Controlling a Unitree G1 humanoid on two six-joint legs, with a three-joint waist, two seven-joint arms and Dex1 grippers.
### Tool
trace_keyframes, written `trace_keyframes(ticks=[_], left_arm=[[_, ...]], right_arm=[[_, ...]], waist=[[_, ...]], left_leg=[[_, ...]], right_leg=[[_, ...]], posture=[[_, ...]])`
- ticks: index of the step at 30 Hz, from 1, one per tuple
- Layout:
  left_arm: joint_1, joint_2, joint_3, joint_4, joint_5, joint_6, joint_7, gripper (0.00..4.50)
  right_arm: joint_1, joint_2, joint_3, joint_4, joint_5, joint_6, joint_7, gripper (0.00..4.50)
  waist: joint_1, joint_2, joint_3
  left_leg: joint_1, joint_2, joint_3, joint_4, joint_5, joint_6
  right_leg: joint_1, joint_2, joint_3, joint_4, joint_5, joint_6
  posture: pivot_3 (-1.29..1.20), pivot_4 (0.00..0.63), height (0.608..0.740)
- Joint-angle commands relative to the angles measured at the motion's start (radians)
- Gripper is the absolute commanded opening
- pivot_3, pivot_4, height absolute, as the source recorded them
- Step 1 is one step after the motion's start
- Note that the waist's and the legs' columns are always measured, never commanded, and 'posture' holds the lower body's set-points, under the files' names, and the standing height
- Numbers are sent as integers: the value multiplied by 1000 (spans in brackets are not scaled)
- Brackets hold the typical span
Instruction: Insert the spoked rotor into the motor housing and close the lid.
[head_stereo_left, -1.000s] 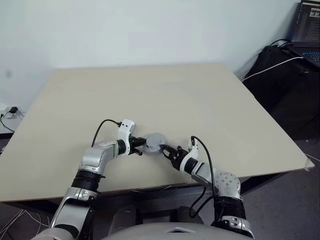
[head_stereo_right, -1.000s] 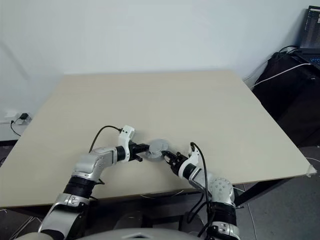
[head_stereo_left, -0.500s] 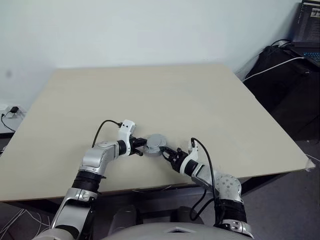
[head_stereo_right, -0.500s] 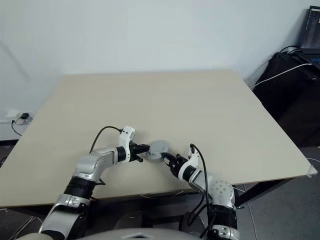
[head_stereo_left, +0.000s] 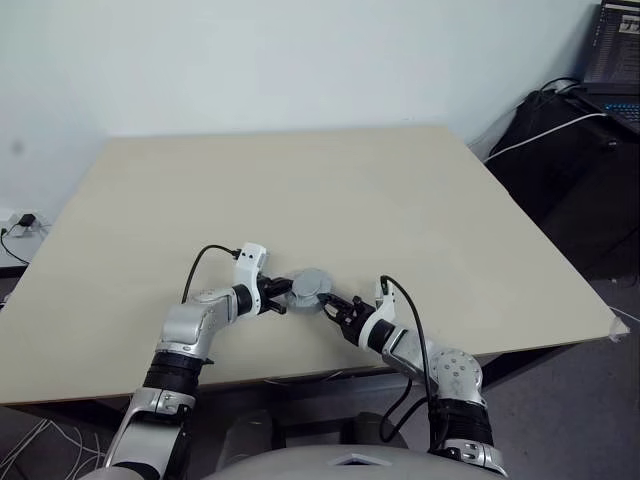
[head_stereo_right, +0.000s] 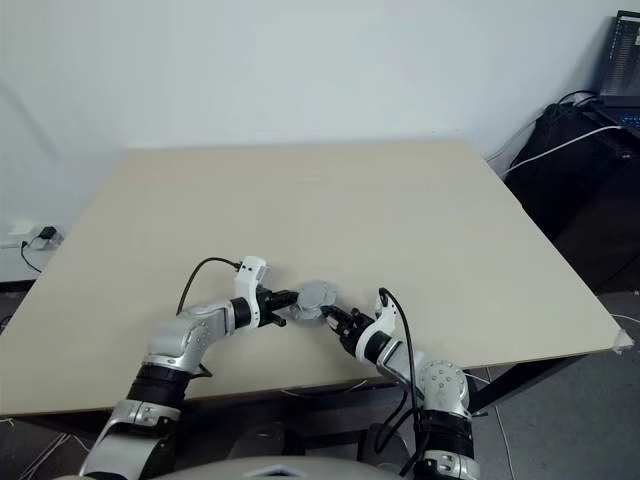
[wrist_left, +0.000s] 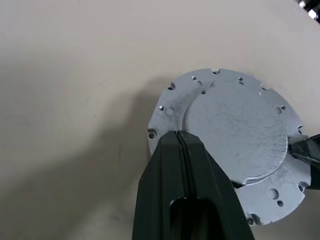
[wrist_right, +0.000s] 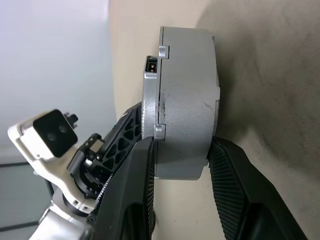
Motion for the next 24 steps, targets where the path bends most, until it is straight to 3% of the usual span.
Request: trace_keyframes(ticks=[1, 5, 8, 14, 24], left_arm=[[5, -51, 76, -85, -34, -31, 95, 0], [55, -182, 278, -260, -199, -44, 232, 0], [152, -253, 345, -388, -310, -31, 264, 0], [407, -310, 351, -520, -515, 70, 269, 0], [633, -438, 296, -558, -812, -17, 342, 0]], right_arm=[[-1, 76, 15, -31, 23, -9, -1, 1264], [7, 77, 2, -40, 39, -26, -4, 1264], [14, 73, -2, -46, 57, -29, -6, 1264], [13, 68, -4, -79, 109, -21, 14, 1264], [-17, 70, 2, -113, 196, -6, -10, 1264]], waist=[[0, 0, 2], [-1, -1, 4], [-2, 0, 4], [-1, -1, 6], [-7, 3, 10]], left_leg=[[0, 0, 0, 0, 0, 0], [-3, 0, -1, 0, 0, 0], [-4, 0, -1, -1, 0, 0], [-5, 0, -1, 1, -1, 2], [-8, 0, -1, 0, -2, 3]], right_leg=[[0, 0, 0, 0, 0, 0], [-2, 0, 0, 0, 0, 0], [-2, 0, 0, -3, 0, 0], [0, 2, -3, -8, 1, 3], [-2, 0, 0, -14, 5, 11]], posture=[[0, 0, 740], [0, 0, 740], [0, 0, 740], [0, 0, 740], [0, 0, 740]])
